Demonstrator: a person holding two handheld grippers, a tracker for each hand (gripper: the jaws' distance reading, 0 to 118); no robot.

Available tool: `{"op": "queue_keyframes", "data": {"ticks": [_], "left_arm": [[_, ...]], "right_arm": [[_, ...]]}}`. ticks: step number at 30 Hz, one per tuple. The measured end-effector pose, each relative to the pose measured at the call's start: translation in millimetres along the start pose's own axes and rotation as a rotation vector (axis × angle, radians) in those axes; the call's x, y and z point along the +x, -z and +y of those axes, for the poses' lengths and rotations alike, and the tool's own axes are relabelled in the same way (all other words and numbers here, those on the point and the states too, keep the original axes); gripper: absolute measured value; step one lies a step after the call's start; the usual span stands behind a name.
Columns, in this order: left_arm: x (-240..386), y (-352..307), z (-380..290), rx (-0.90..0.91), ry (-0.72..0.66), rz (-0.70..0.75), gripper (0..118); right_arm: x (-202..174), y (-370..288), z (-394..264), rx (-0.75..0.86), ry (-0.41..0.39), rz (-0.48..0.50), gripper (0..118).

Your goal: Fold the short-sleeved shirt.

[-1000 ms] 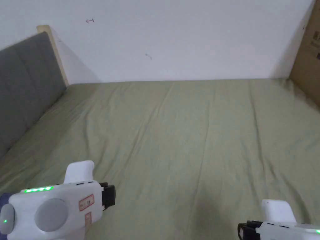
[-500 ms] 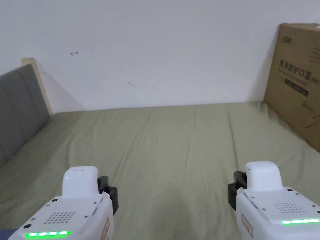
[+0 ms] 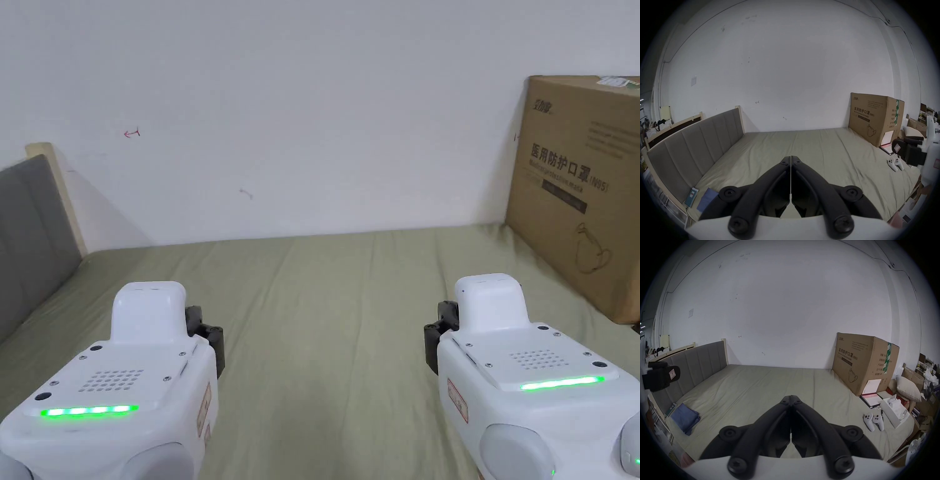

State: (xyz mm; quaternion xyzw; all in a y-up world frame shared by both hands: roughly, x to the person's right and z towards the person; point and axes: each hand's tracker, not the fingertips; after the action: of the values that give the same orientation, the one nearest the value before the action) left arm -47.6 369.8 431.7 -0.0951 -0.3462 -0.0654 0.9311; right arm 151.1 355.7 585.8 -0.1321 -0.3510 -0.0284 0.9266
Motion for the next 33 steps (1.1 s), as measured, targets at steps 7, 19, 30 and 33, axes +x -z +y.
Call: {"op": "queue_keyframes", "data": {"ticks": [7,19,30,33], "left_arm": [[2.6,-4.4,-3.0,0.034,-0.005,0.033,63],[6.3,-10.3,2.6,0.043,0.02,0.093,111],[-3.9,-12.5,13.7,0.013,-0.059,0.041,111],[-7.5,-15.1,13.2,0.021,-0.064,0.017,111]], "right_arm": [[-1.0,-7.5,2.6,0.078,0.005,-0.024,71],[-0.9,-8.0,10.4,0.141,0.008,-0.016,118],[-1.7,-13.6,16.0,0.173,-0.004,-0.022,118],[-1.0,-13.9,16.3,0.173,0.004,-0.016,118]]}}
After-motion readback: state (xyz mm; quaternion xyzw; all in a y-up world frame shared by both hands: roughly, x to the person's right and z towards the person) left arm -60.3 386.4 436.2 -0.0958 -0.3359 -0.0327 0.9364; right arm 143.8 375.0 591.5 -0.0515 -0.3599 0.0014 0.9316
